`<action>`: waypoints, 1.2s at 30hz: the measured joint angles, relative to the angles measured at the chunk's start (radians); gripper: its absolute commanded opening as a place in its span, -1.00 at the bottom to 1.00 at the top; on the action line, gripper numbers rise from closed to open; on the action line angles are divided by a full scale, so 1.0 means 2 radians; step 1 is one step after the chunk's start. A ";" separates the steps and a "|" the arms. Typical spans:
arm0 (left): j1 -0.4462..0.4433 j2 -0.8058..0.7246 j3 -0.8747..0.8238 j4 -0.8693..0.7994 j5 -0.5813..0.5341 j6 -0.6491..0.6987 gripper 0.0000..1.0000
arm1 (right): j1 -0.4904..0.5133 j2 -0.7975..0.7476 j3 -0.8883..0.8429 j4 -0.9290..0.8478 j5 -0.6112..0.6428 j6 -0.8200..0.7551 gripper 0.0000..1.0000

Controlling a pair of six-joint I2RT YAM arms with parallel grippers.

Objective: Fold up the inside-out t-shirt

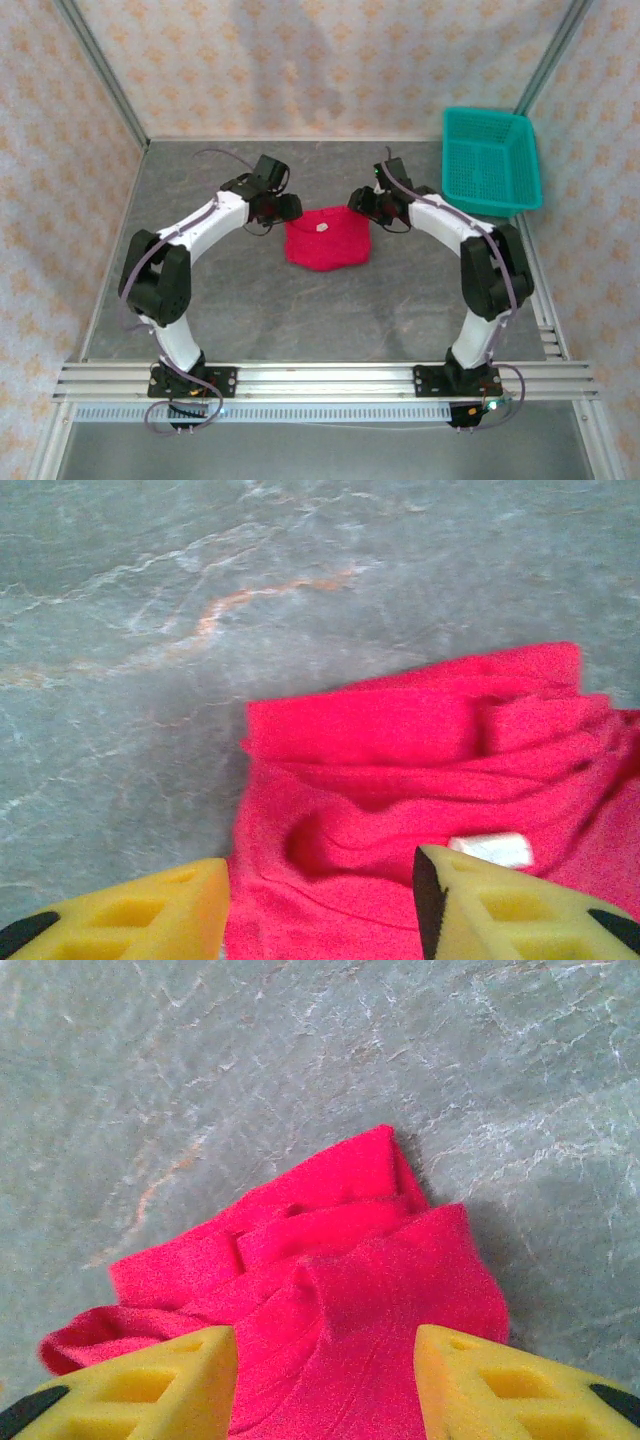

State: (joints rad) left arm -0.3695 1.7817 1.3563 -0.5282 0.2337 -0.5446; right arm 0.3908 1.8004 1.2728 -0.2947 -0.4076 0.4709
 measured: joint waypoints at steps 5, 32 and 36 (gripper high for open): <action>0.008 0.041 0.006 0.000 0.016 0.002 0.01 | 0.001 0.036 0.014 -0.028 0.000 -0.034 0.02; 0.009 0.058 0.045 -0.015 0.017 0.012 -0.98 | 0.002 -0.049 0.058 -0.092 0.035 -0.057 -1.00; 0.013 0.058 0.045 -0.015 0.012 0.012 -0.98 | 0.002 -0.032 0.079 -0.093 0.038 -0.057 -1.00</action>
State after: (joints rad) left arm -0.3439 1.8977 1.4471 -0.5575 0.2584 -0.5209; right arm 0.3939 1.7363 1.4303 -0.4801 -0.3321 0.3569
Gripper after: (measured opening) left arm 0.064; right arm 0.045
